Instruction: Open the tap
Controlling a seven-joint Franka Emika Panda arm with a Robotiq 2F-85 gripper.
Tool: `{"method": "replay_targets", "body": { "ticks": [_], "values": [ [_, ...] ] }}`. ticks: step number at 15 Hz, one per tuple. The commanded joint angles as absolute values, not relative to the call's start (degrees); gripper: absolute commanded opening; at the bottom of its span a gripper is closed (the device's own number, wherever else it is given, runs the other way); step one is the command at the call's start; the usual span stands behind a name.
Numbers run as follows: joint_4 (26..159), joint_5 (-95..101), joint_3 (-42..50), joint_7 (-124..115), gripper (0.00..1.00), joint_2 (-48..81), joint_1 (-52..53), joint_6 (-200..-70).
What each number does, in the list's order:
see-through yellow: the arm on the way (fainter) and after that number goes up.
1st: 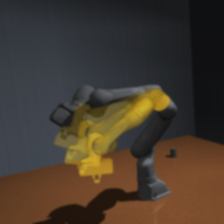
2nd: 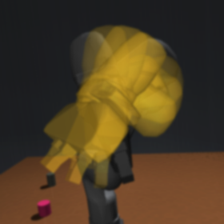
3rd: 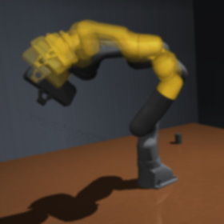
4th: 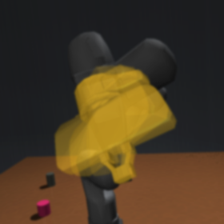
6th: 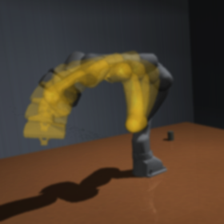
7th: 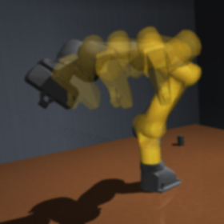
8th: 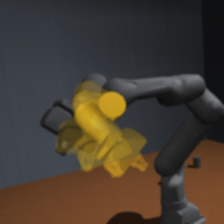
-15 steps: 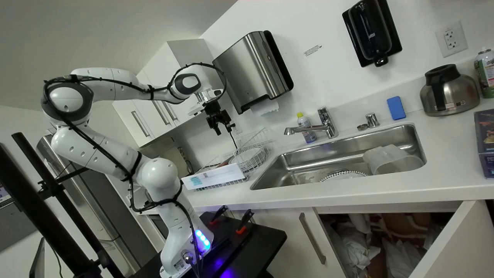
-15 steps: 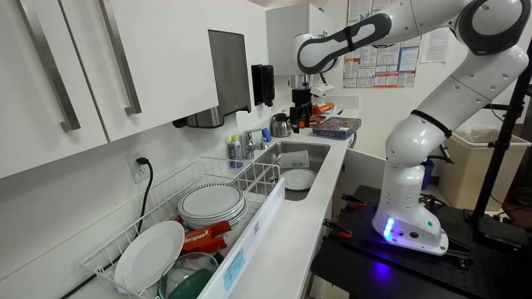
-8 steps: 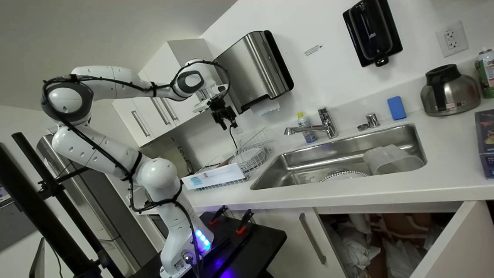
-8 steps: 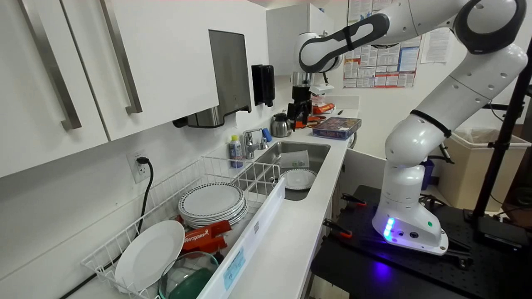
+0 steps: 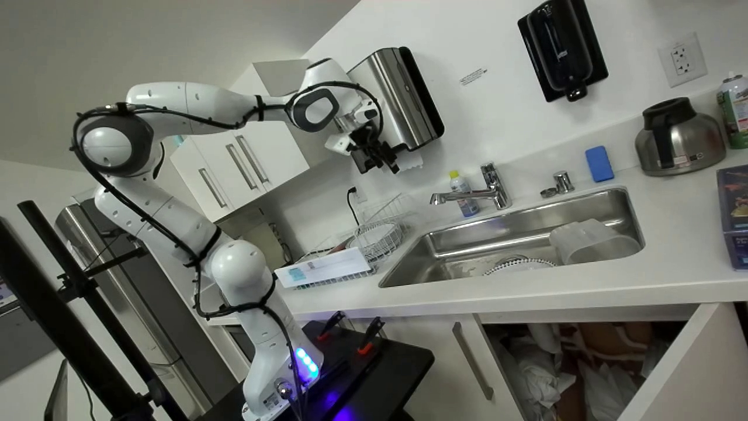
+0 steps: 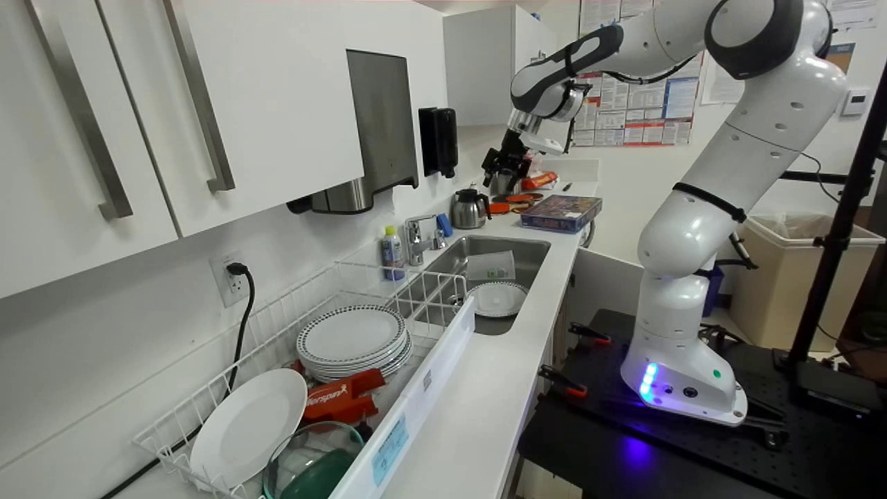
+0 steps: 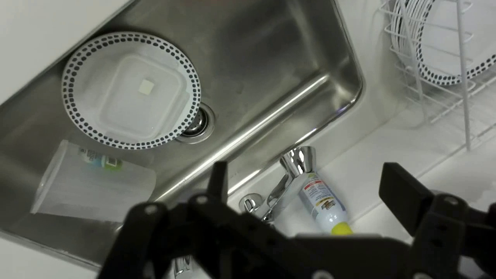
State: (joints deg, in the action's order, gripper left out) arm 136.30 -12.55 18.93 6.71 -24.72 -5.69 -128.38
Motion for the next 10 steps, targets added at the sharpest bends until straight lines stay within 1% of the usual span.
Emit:
{"method": "replay_targets", "body": {
  "ticks": [1, 7, 10],
  "values": [
    [135.56, -13.56, 18.13, 8.03, 1.00, -23.49, -7.39, -128.15],
    [135.65, -13.43, 17.19, 7.91, 1.00, -23.46, -7.44, -128.16],
    [133.31, -17.92, 19.68, 10.22, 1.00, -19.70, -6.59, -132.91]
  ]
}}
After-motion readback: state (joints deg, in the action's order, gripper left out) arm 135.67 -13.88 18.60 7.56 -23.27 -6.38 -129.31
